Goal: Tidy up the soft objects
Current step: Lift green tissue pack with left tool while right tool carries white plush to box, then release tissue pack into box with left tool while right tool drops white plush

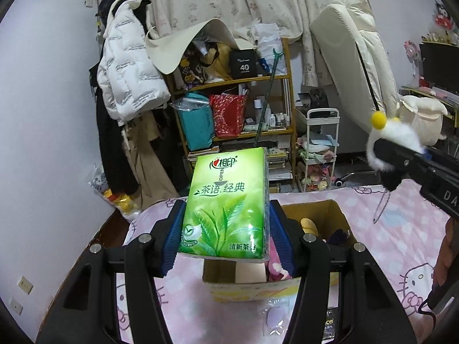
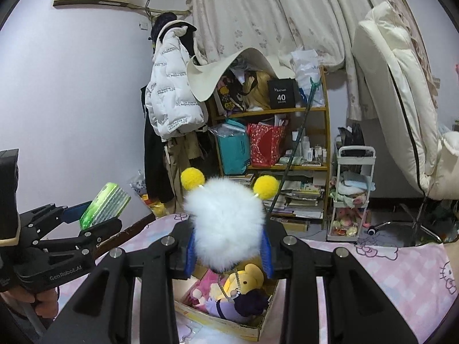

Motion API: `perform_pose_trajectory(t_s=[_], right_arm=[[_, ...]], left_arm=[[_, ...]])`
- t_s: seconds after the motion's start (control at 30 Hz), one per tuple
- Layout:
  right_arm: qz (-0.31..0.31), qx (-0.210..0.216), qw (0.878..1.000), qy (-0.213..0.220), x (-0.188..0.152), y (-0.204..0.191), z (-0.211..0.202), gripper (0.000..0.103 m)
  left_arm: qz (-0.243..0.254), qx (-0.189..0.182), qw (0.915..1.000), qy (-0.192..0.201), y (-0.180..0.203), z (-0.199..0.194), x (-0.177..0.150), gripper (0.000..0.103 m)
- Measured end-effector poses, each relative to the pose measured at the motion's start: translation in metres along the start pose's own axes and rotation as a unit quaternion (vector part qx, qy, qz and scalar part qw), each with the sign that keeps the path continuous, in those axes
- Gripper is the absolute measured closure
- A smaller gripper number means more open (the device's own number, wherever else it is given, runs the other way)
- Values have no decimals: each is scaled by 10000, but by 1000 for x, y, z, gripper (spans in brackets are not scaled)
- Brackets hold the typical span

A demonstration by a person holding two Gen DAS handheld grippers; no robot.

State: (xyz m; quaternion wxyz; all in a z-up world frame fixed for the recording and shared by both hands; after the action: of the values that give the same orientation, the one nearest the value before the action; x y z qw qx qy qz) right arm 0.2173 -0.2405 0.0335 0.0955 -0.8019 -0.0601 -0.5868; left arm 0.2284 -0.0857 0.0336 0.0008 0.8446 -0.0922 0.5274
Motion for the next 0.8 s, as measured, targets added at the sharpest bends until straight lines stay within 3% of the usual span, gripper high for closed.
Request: perform_pose_trajectory(t_s=[0.23,0.8], right_arm=[[-11,73,9998,-163,-20,2,22,66],[-221,151,9941,-1047,-90,-5,83,66]], left_arm=[[-38,-123,9999,-6,11,28,-16,47],[-302,-130,9963,-800,-4,99,-71,47]])
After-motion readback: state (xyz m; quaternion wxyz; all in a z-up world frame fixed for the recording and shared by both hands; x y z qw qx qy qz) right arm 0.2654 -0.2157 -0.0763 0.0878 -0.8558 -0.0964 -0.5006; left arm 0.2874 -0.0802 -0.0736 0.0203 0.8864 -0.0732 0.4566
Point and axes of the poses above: each gripper's, at about its wrist camera, not at the fingertips, and z roughly the way its jaws point, y to its right, x to its top, the point moved 9 cm from there along z, roughly the way its jaws point, and after that the axes turned 4 degrees about -z, right-handed, at the moved point
